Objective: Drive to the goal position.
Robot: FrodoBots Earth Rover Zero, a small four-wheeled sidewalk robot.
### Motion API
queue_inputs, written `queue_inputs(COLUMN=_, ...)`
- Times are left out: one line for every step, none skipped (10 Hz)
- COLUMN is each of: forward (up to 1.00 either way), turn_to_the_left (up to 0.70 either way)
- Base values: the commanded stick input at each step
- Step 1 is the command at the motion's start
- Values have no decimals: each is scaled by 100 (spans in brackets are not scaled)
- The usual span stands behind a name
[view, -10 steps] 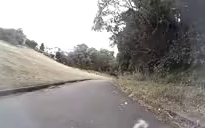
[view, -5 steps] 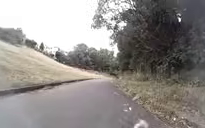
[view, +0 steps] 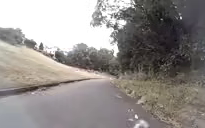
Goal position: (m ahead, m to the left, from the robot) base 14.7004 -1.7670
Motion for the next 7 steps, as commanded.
queue_inputs(forward=70, turn_to_the_left=0)
queue_inputs(forward=70, turn_to_the_left=0)
queue_inputs(forward=70, turn_to_the_left=0)
queue_inputs(forward=70, turn_to_the_left=0)
queue_inputs(forward=70, turn_to_the_left=0)
queue_inputs(forward=70, turn_to_the_left=0)
queue_inputs(forward=70, turn_to_the_left=0)
